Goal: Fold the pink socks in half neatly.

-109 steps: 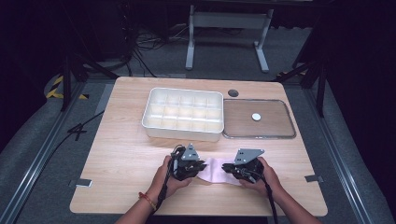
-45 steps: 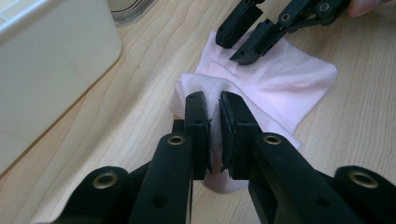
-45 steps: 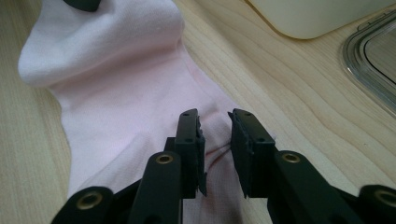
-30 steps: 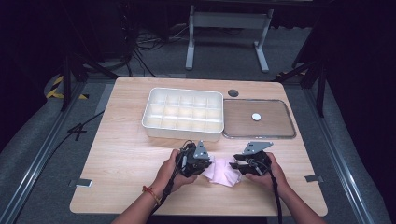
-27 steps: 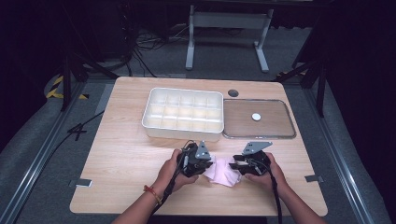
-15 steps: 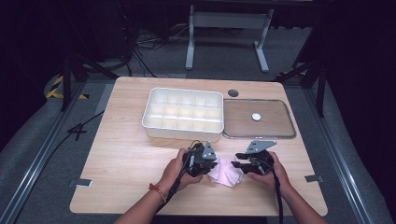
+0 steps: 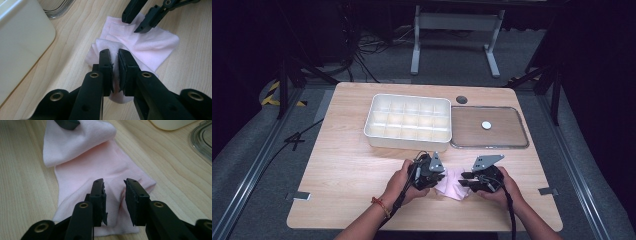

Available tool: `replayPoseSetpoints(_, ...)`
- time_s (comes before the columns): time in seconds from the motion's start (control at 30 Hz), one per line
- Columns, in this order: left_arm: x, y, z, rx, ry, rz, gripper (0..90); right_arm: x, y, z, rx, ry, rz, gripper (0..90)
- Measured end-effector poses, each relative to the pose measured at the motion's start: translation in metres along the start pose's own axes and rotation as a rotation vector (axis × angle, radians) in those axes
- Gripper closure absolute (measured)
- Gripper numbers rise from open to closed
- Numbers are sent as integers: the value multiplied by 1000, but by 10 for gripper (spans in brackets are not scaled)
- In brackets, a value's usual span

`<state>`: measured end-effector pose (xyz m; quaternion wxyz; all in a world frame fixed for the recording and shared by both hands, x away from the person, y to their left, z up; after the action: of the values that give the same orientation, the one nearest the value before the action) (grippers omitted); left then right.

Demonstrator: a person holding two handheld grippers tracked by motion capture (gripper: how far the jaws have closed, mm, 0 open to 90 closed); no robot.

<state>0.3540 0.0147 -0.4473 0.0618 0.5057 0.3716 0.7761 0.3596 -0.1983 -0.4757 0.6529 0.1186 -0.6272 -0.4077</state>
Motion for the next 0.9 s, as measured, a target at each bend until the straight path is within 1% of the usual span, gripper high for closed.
replayPoseSetpoints(0.07, 0, 1, 0, -3, -2, -6, 816, -1, 0, 1, 10, -5, 10, 729)
replayPoseSetpoints(0.17, 0, 2, -1, -5, -2, -10, 816, -4, 0, 1, 20, -16, 25, 755)
replayPoseSetpoints(0.23, -1, 2, -1, -5, 0, -10, 816, -5, -1, 0, 14, -8, 16, 769)
replayPoseSetpoints(0.27, -1, 2, -1, -5, 0, -10, 816, -4, -1, -1, 15, -13, 15, 741)
replayPoseSetpoints(0.3, -1, 2, -1, -5, -1, -10, 816, -3, 0, -1, 15, -25, 11, 682)
replayPoseSetpoints(0.33, -1, 3, -1, -7, -1, -11, 816, -1, 0, -2, 9, -61, 0, 613)
replayPoseSetpoints(0.4, -1, 3, 0, -9, -2, -15, 815, 2, 0, -6, -14, -94, -13, 515)
replayPoseSetpoints(0.43, -1, 4, -1, -6, -2, -17, 815, 1, -1, -8, -28, -108, -7, 499)
replayPoseSetpoints(0.47, -1, 4, -1, -6, -2, -17, 815, 1, -1, -8, -28, -108, -7, 499)
replayPoseSetpoints(0.5, -1, 6, -1, -7, -5, -21, 815, -1, -2, -11, -40, -114, 5, 481)
replayPoseSetpoints(0.53, -2, 7, -1, -7, -6, -23, 815, -2, -4, -14, -58, -82, -6, 509)
replayPoseSetpoints(0.57, -3, 9, -2, -11, -7, -23, 815, -2, -4, -14, -71, -67, -11, 534)
replayPoseSetpoints(0.63, -6, 13, -5, -20, -14, -24, 816, -3, -5, -15, -79, -26, -18, 597)
replayPoseSetpoints(0.7, -10, 16, -8, -32, -16, -19, 817, -3, -5, -15, -81, -13, -17, 613)
replayPoseSetpoints(0.9, -19, 21, -15, -28, -32, -28, 818, -3, -6, -16, -83, 8, -23, 639)
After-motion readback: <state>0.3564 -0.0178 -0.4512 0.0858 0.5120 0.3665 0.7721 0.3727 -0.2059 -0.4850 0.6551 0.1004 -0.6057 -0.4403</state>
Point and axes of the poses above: each handheld gripper's, and its own axes: x roughly backward along the jaws, y roughly out of its top, z roughly to its left, the point moved 2 cm from there along -x, roughly forward along the jaws, and after that the axes turned 12 degrees about y, right-handed, at the moved point
